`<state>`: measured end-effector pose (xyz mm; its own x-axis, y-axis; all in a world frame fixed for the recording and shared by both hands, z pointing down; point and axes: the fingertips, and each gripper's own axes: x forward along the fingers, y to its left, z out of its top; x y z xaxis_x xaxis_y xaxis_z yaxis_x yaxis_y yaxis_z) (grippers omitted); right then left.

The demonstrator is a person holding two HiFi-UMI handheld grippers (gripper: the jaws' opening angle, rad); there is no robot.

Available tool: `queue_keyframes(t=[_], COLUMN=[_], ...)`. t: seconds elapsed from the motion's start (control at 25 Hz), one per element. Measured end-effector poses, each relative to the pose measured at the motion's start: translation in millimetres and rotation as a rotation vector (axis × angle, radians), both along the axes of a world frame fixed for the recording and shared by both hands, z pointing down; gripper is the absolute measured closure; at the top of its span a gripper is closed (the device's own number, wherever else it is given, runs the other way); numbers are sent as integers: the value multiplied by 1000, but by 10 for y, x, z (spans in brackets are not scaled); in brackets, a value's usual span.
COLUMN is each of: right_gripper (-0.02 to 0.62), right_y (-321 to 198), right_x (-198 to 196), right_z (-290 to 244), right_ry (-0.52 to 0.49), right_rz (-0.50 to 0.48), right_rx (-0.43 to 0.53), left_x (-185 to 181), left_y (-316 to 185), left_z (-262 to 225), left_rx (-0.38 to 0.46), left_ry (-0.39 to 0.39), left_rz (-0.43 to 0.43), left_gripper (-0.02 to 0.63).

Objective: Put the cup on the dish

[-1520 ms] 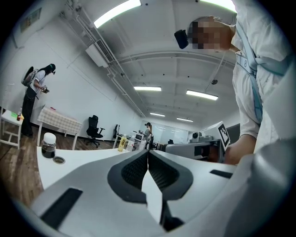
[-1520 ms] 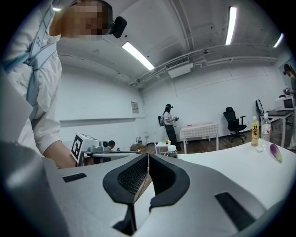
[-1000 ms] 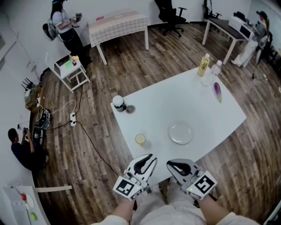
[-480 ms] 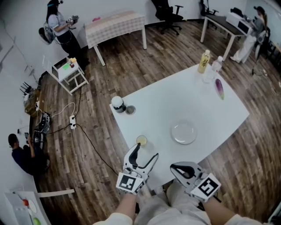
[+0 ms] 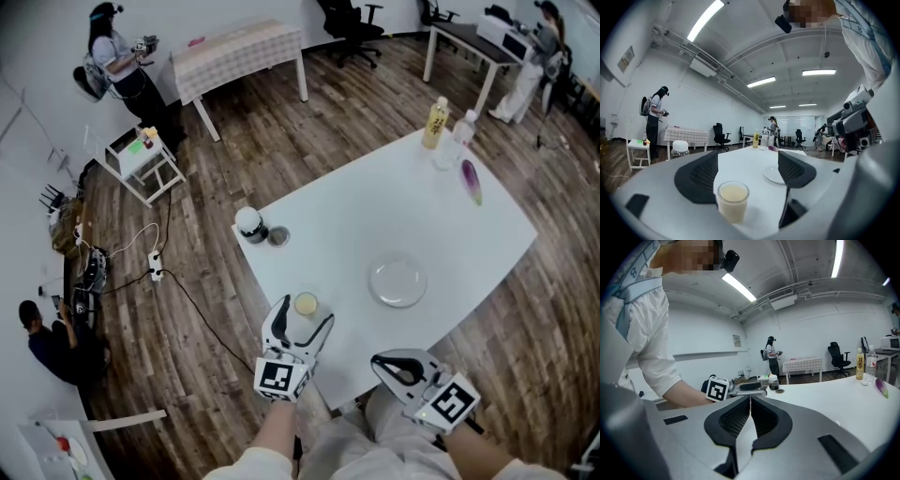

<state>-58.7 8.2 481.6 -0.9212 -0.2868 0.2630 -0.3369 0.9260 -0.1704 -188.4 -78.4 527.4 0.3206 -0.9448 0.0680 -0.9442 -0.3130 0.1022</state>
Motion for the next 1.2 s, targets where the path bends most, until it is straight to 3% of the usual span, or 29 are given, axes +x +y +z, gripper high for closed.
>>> queue_keyframes(t=[0.2, 0.52, 0.92, 1.2], right_gripper=[562, 562, 562, 561], right_y=[7, -19, -36, -61], right_x=[3, -2, 29, 37], right_z=[40, 28, 41, 36], right_ry=[10, 15, 21, 20], right_rz=[-7, -15, -16, -6], right_rx=[-1, 1, 2, -2], left_x=[-58, -73, -143, -143], left_y=[-68, -147, -205, -210], left_z=[170, 636, 811, 822], left_rx=[-23, -135, -203, -209], left_ry=[23, -80, -126, -127], left_rz=[-17, -16, -28, -8], left_gripper=[219, 225, 345, 345])
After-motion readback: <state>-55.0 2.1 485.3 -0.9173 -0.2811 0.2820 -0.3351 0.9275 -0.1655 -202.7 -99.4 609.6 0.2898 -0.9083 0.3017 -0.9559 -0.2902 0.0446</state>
